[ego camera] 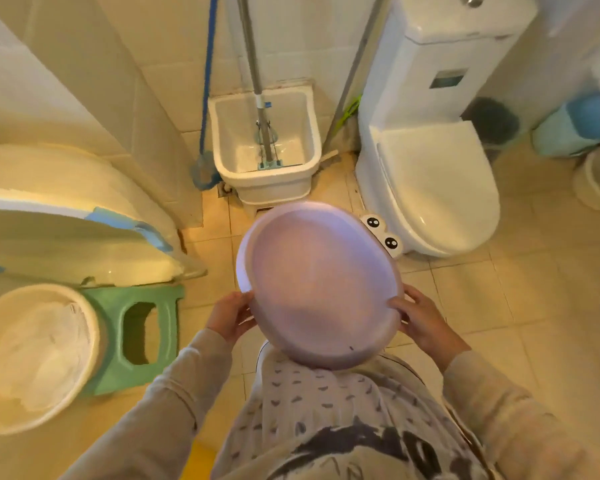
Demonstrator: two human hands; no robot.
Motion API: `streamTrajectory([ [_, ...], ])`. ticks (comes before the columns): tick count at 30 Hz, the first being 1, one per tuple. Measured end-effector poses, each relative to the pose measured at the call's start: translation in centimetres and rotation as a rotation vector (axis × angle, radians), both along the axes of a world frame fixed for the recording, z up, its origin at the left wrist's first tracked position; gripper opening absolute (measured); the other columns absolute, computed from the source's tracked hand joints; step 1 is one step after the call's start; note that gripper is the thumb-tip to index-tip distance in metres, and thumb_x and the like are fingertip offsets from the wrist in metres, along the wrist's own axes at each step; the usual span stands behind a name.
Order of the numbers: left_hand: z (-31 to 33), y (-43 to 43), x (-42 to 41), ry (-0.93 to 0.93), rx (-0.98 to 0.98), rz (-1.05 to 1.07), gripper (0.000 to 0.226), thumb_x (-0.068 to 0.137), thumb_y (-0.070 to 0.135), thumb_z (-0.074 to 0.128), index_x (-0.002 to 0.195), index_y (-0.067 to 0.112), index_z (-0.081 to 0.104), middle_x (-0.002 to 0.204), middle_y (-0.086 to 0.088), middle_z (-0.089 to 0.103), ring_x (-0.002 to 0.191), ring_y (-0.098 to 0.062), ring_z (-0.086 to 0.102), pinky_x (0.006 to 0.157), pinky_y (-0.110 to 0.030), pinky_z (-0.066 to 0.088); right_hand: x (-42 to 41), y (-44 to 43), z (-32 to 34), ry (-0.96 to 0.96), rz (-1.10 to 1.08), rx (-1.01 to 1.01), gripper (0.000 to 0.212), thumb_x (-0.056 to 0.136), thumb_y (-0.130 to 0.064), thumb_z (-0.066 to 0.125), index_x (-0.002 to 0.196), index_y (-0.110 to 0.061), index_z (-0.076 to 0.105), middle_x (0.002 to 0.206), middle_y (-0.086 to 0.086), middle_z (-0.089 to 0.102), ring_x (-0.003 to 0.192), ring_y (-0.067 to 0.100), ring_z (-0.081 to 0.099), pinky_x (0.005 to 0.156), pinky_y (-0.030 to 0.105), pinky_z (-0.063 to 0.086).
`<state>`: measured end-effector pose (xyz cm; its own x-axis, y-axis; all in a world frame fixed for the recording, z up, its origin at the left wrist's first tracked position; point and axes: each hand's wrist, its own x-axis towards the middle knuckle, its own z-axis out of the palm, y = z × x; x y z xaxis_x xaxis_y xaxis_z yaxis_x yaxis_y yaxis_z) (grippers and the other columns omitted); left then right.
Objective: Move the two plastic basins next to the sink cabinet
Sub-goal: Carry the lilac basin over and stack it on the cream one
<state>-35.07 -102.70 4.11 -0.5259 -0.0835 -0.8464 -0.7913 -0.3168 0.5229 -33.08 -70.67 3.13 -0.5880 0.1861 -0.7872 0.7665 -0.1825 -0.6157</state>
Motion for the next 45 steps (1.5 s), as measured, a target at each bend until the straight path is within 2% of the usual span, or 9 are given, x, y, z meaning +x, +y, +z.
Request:
streamTrajectory([
  [4, -0.1, 4.6, -2.0, -0.008, 0.009, -0.259, 0.018, 0.089, 0.008, 0.048, 0.073, 0.013, 0.055, 0.039, 0.008, 0.056, 0.045, -0.008, 0.054, 0.059, -0.026, 0.055, 5.2, 3.5, -0.2, -0.025, -0.234, 0.009, 0.031, 0.075, -0.002, 0.066, 0.093, -0.027, 0.067, 0.104, 0.007, 0.067, 0.09, 0.025, 0.064, 0.068, 0.032, 0.054],
  [9, 0.3, 12.1, -4.1, 0.012, 0.013, -0.531, 0.017, 0.088, 0.01, 0.052, 0.072, 0.012, 0.053, 0.046, 0.002, 0.045, 0.045, -0.011, 0.047, 0.058, -0.024, 0.057, 11.8, 7.8, 0.5, -0.003, -0.503, 0.017, 0.039, 0.076, -0.007, 0.065, 0.11, -0.024, 0.065, 0.106, 0.004, 0.068, 0.091, 0.023, 0.064, 0.066, 0.029, 0.054],
  [13, 1.3, 18.8, -5.2, 0.086, 0.02, -0.736, 0.02, 0.088, 0.01, 0.052, 0.068, 0.01, 0.048, 0.036, 0.006, 0.046, 0.032, -0.007, 0.048, 0.044, -0.02, 0.052, 16.4, 9.9, 0.6, 0.059, -0.696, -0.004, 0.036, 0.079, -0.005, 0.062, 0.112, -0.02, 0.065, 0.1, 0.005, 0.068, 0.087, 0.024, 0.062, 0.054, 0.024, 0.054],
  [20, 1.2, 30.0, -4.6, 0.088, -0.031, -0.889, 0.013, 0.085, 0.012, 0.06, 0.074, 0.009, 0.053, 0.076, -0.009, 0.055, 0.068, -0.021, 0.056, 0.056, -0.026, 0.058, 21.5, 14.7, -0.9, 0.096, -0.952, -0.072, 0.035, 0.076, -0.004, 0.065, 0.106, -0.022, 0.067, 0.102, 0.005, 0.07, 0.09, 0.026, 0.065, 0.058, 0.028, 0.057],
  [32, 0.6, 48.3, 2.2, 0.032, 0.012, -0.865, 0.007, 0.086, 0.014, 0.058, 0.083, 0.009, 0.058, 0.082, -0.009, 0.063, 0.072, -0.022, 0.059, 0.05, -0.023, 0.057, 27.1, 34.0, 1.7, 0.106, -0.916, 0.044, 0.039, 0.083, -0.001, 0.06, 0.12, -0.014, 0.057, 0.1, 0.007, 0.064, 0.088, 0.027, 0.06, 0.075, 0.037, 0.054],
  [36, 0.8, 53.3, 3.2, 0.02, 0.04, -0.877, 0.006, 0.087, 0.014, 0.056, 0.084, 0.011, 0.061, 0.084, -0.007, 0.063, 0.074, -0.021, 0.06, 0.06, -0.029, 0.057, 27.6, 38.7, 2.2, 0.105, -0.94, 0.071, 0.029, 0.082, 0.004, 0.058, 0.103, -0.016, 0.063, 0.074, 0.0, 0.065, 0.071, 0.022, 0.056, 0.06, 0.024, 0.052],
  [39, 0.7, 57.3, 2.4, 0.013, 0.045, -0.915, 0.005, 0.088, 0.013, 0.056, 0.083, 0.012, 0.058, 0.085, -0.006, 0.062, 0.075, -0.021, 0.059, 0.071, -0.033, 0.054, 27.8, 41.3, 1.9, 0.102, -0.955, 0.091, 0.026, 0.082, 0.001, 0.06, 0.097, -0.02, 0.064, 0.084, 0.004, 0.066, 0.075, 0.021, 0.062, 0.063, 0.028, 0.052],
  [42, 0.0, 61.6, 1.4, 0.017, 0.036, -0.97, 0.007, 0.089, 0.013, 0.055, 0.082, 0.011, 0.058, 0.08, -0.006, 0.062, 0.073, -0.02, 0.058, 0.065, -0.03, 0.056, 27.9, 43.9, 1.1, 0.091, -0.946, 0.114, 0.018, 0.085, -0.005, 0.059, 0.095, -0.02, 0.063, 0.086, 0.0, 0.065, 0.071, 0.012, 0.064, 0.055, 0.021, 0.052],
  [45, -0.9, 66.6, 0.2, 0.017, 0.05, -1.029, 0.011, 0.089, 0.013, 0.054, 0.08, 0.01, 0.059, 0.07, -0.005, 0.064, 0.07, -0.019, 0.056, 0.056, -0.025, 0.055, 27.6, 46.9, 0.1, 0.113, -1.012, 0.078, 0.019, 0.083, -0.005, 0.057, 0.097, -0.015, 0.065, 0.088, 0.005, 0.063, 0.082, 0.021, 0.061, 0.06, 0.025, 0.052],
])
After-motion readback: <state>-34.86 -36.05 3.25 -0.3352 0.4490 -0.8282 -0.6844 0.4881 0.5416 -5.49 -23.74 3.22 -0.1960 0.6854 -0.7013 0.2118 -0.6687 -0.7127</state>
